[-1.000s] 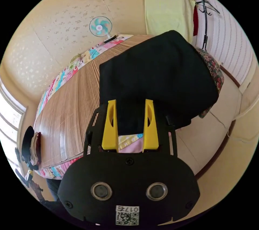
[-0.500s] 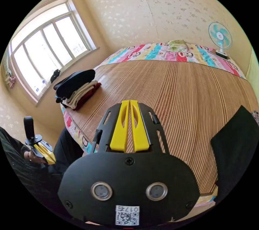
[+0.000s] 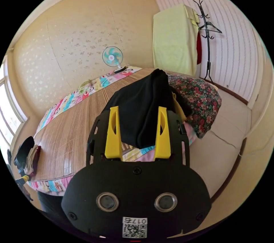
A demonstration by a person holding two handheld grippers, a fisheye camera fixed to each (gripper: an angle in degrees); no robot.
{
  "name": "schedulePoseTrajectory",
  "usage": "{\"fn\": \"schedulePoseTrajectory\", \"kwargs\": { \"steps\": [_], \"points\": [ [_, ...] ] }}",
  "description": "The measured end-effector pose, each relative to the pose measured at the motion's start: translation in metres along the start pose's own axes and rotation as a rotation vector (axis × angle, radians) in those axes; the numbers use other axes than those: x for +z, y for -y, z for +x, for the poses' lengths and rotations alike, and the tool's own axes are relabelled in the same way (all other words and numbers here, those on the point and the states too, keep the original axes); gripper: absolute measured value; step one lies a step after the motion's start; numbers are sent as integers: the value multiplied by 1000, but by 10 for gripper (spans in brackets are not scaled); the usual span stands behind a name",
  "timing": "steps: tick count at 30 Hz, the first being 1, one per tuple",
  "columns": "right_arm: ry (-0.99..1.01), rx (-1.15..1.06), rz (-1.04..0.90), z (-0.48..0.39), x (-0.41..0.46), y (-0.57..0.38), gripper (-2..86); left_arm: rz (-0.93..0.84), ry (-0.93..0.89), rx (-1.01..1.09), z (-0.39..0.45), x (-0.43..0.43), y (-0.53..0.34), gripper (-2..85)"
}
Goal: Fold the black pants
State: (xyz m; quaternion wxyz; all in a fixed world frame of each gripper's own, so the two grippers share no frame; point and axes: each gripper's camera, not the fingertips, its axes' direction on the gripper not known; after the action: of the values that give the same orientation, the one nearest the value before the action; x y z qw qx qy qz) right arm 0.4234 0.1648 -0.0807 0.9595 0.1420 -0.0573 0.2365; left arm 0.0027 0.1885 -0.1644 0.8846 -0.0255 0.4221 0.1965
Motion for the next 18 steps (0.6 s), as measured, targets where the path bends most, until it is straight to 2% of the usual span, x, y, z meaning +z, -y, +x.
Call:
{"fn": "schedulePoseTrajectory", "kwargs": {
  "steps": [2, 3, 6, 8, 9, 12, 14, 16, 18],
  "points": [
    [58, 9, -90, 3, 35, 29, 133, 10, -25, -30, -3, -2, 6, 87],
    [72, 49, -113, -3, 54, 47, 90, 8, -25, -30, -2, -4, 8, 87],
    [253, 25, -71, -65, 74, 88, 41, 34, 48, -13, 1, -26, 13, 87],
    [279, -118, -72, -139, 77, 107, 34, 58, 119, -15, 1, -46, 14, 86],
    [310, -286, -77, -198, 77, 111, 32, 63, 130, -19, 1, -51, 14, 86],
    [489, -567, -200, -324, 86, 86, 29, 81, 158, -63, 1, -66, 15, 85],
    [607, -775, -309, -392, 93, 40, 29, 90, 166, -73, 5, -69, 14, 84],
    [745, -1057, -467, -464, 91, -48, 29, 68, 183, -76, 8, -66, 17, 84],
    [834, -1241, -559, -495, 79, -122, 30, 41, 197, -74, 12, -62, 20, 85]
  ]
}}
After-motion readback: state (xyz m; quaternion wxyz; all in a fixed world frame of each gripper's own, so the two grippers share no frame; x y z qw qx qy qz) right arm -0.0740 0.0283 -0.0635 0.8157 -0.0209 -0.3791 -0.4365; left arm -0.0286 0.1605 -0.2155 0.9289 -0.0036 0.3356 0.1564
